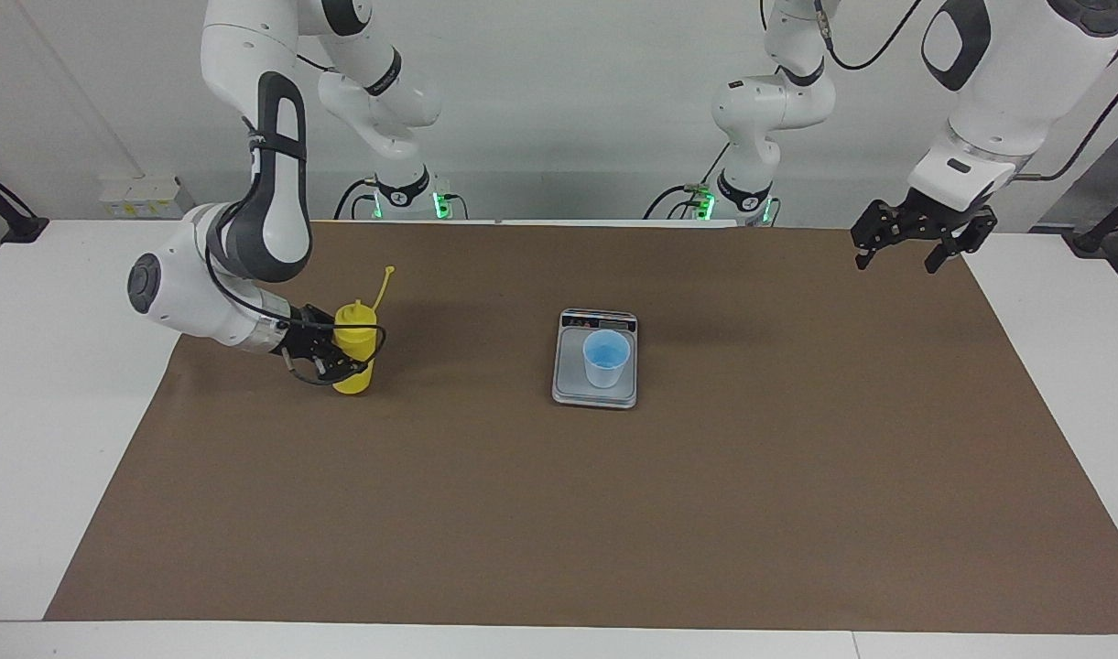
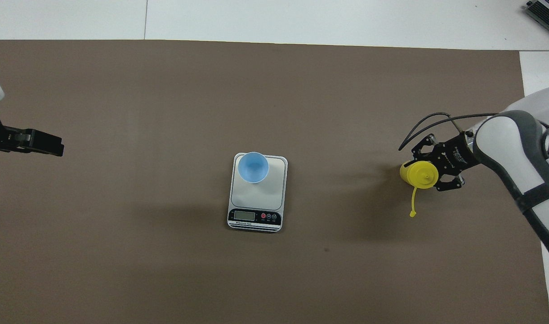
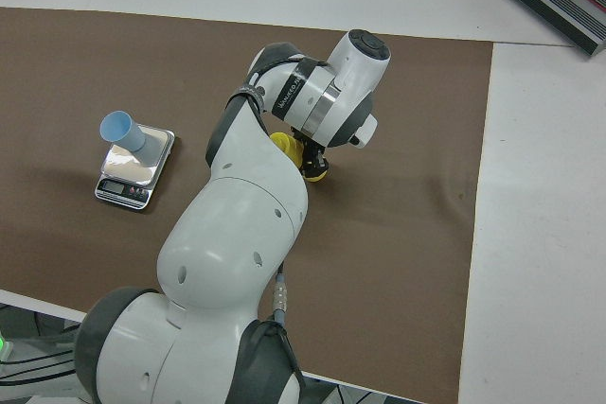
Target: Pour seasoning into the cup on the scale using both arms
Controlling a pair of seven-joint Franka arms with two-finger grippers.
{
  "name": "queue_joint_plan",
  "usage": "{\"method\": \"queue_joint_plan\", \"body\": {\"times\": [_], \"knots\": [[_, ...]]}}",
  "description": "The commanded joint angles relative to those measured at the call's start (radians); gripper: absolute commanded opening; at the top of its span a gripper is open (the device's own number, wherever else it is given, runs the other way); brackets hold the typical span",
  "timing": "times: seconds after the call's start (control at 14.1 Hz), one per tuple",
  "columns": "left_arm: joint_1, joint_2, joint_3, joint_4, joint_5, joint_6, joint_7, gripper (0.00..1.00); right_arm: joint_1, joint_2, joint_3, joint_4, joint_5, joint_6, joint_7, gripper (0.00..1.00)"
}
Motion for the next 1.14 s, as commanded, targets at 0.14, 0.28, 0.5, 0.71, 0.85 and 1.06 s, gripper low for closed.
{"method": "queue_joint_plan", "body": {"times": [0.14, 0.28, 0.5, 0.71, 0.85, 1.06], "knots": [[0.01, -0.016, -0.003, -0.011, -0.006, -0.001, 0.007, 1.0, -0.02, -0.053, 0.005, 0.062, -0.104, 0.019, 0.013, 1.0], [0.01, -0.016, -0.003, -0.011, -0.006, -0.003, 0.007, 1.0, -0.019, -0.102, 0.005, 0.07, -0.161, 0.033, -0.014, 1.0], [0.01, -0.016, -0.003, -0.011, -0.006, -0.003, 0.005, 1.0, -0.003, -0.171, 0.008, 0.067, -0.241, 0.045, -0.155, 1.0], [0.01, -0.016, -0.003, -0.011, -0.006, -0.003, 0.007, 1.0, 0.035, -0.252, 0.017, 0.058, -0.243, 0.025, -0.373, 1.0], [0.01, -0.016, -0.003, -0.011, -0.006, -0.001, 0.007, 1.0, 0.102, -0.289, 0.017, 0.064, -0.276, 0.007, -0.412, 1.0], [0.01, -0.016, -0.003, -0.011, -0.006, -0.003, 0.005, 1.0, 0.202, -0.32, 0.02, 0.075, -0.407, 0.008, -0.416, 1.0]]}}
